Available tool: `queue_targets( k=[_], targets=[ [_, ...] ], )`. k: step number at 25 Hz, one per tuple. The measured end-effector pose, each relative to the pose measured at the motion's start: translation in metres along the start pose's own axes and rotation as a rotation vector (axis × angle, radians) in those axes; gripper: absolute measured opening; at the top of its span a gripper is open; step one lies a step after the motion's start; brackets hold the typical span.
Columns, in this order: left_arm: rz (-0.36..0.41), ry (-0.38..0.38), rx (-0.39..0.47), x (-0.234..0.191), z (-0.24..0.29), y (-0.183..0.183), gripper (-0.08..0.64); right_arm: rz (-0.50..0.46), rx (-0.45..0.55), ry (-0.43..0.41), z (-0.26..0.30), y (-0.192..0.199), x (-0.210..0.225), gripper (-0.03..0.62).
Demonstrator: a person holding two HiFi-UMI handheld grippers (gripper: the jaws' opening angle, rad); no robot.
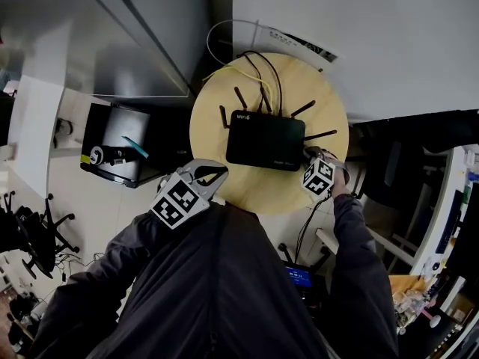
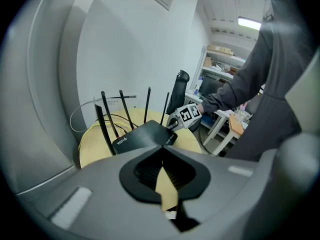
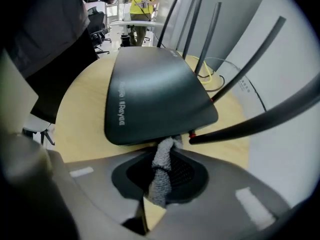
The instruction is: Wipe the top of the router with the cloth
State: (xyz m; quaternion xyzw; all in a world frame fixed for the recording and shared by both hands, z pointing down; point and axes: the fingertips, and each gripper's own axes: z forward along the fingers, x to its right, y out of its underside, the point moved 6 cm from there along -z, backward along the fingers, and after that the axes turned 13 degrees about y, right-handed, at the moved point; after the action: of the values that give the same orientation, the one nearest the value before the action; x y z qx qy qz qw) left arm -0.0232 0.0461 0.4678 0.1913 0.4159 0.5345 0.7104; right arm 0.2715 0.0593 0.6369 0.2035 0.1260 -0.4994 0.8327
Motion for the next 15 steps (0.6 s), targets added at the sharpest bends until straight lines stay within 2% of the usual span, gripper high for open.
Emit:
queue_targets(
  k=[4,7,12,14,15],
  targets=[
    [0.018,0.028,-0.011,0.0,0.005,-0.003,0.0,-0.037,0.017,-0.019,-0.017,0.002,-0.039,0.037],
    [0.043,0.059,-0.025,0.0,0.011,-0.008,0.0,0.021,0.016,-0.009,-0.022,0.004,-0.056,0.037],
    [0.094,0.101,-0.037,0.001,0.017,-0.016,0.0,0.203,-0.038,0.056,-0.025,0.006,-0.047,0.037],
    [0.106,0.112,-0.037,-0.001,0.016,-0.017,0.0,0.343,-0.054,0.095,-0.038,0.007,-0.04,0.037],
    [0.108,0.117,-0.036,-0.002,0.015,-0.018,0.0,0.448,-0.043,0.105,-0.048,0.006,-0.038,0.037]
  ],
)
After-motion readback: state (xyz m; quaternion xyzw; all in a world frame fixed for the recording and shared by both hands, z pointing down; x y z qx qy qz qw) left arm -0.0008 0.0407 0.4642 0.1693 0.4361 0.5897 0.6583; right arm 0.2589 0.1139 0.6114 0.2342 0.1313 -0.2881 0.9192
